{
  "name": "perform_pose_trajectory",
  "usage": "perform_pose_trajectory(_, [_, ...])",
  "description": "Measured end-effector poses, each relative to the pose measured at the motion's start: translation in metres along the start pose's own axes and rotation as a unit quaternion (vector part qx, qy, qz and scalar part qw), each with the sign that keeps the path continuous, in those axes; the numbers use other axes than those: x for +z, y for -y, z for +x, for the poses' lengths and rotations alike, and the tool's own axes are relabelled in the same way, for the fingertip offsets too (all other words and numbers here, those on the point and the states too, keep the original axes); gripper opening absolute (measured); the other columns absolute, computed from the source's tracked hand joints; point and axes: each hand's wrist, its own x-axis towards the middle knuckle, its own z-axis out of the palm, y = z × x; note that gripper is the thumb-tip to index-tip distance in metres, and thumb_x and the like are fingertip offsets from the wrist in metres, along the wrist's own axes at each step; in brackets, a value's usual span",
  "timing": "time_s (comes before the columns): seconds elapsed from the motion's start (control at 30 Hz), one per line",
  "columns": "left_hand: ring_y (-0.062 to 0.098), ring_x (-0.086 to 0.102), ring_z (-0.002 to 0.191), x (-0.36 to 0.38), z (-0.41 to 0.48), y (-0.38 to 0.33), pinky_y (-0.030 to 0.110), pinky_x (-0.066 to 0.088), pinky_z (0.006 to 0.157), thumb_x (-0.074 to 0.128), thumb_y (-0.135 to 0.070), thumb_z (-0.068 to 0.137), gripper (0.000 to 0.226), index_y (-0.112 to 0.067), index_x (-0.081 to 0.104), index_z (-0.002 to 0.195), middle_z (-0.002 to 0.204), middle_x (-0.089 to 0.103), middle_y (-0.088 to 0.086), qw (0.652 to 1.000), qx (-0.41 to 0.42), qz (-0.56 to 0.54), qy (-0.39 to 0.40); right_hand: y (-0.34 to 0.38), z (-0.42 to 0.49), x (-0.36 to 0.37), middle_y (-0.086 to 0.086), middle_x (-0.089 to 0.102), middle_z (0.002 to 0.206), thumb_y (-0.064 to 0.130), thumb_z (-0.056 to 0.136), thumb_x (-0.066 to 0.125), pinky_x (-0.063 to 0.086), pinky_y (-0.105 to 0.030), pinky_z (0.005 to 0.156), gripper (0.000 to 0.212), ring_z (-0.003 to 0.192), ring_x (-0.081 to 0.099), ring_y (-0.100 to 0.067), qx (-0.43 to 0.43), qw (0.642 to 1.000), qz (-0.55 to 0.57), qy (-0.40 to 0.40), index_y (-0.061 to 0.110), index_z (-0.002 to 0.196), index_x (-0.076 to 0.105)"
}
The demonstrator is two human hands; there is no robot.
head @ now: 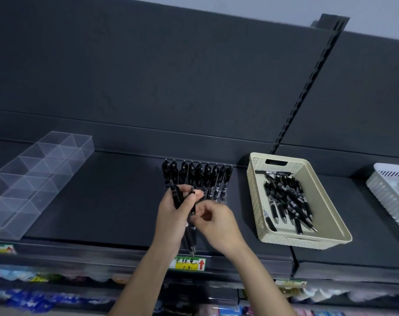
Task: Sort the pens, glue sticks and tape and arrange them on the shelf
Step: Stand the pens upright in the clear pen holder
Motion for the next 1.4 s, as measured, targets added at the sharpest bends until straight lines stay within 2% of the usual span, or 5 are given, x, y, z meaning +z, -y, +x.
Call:
perform_pose_trajectory(0.23, [0.021, 0.07, 0.097, -0.007, 0.005, 0.0, 0.033, 0.056, 0.088, 0.057, -0.009, 0.092, 0.021, 0.001, 0.056, 0.111, 0.104, 0.069, 0.017, 0.995, -0.035, -0.076, -0.045, -0.008, 0.017, -0.028, 0.002, 0.066, 0.083, 0.013, 0.088, 0.061, 0.051, -0.026, 0.07, 0.008, 0.075, 0.061, -0.013, -0.005, 0.974, -0.059, -0.22, 0.014, 0.093, 0.066])
perform_pose_trajectory(0.37, [0.008, 0.067, 0.075, -0.012, 0.006, 0.006, 0.031, 0.055, 0.089, 0.052, -0.008, 0.096, 0.015, -0.008, 0.063, 0.106, 0.085, 0.062, 0.006, 0.997, -0.025, -0.03, -0.066, -0.007, 0.033, -0.047, 0.005, 0.061, 0.077, 0.011, 0.089, 0.061, 0.038, -0.011, 0.061, 0.005, 0.067, 0.054, -0.006, -0.003, 0.951, -0.031, -0.308, 0.01, 0.091, 0.066])
perform_pose_trajectory(0.9, [0.01, 0.057, 0.064, -0.016, 0.008, 0.005, 0.026, 0.055, 0.07, 0.051, -0.009, 0.096, 0.009, -0.008, 0.059, 0.101, 0.073, 0.056, 0.002, 0.996, -0.013, -0.036, -0.08, -0.026, 0.052, -0.034, -0.006, 0.07, 0.085, 0.012, 0.088, 0.062, 0.053, -0.034, 0.074, 0.008, 0.077, 0.064, -0.021, 0.001, 0.965, -0.097, -0.242, 0.007, 0.093, 0.068])
perform_pose_trajectory(1.17, [0.012, 0.055, 0.065, -0.013, 0.01, 0.004, 0.03, 0.054, 0.074, 0.05, -0.015, 0.098, 0.01, -0.009, 0.057, 0.1, 0.073, 0.055, 0.0, 0.997, -0.021, -0.007, -0.075, -0.039, 0.051, -0.026, -0.009, 0.069, 0.085, 0.016, 0.089, 0.062, 0.043, -0.024, 0.065, 0.009, 0.076, 0.061, -0.022, 0.018, 0.972, -0.147, -0.183, 0.007, 0.091, 0.062])
perform_pose_trajectory(1.4, [0.014, 0.054, 0.071, -0.006, 0.01, 0.003, 0.026, 0.05, 0.073, 0.047, -0.015, 0.099, 0.011, -0.011, 0.058, 0.1, 0.076, 0.054, 0.003, 0.998, -0.006, 0.039, -0.05, -0.03, 0.03, -0.034, 0.003, 0.068, 0.083, 0.023, 0.085, 0.068, 0.054, -0.029, 0.073, 0.011, 0.077, 0.064, -0.014, 0.042, 0.983, -0.069, -0.166, 0.014, 0.091, 0.065])
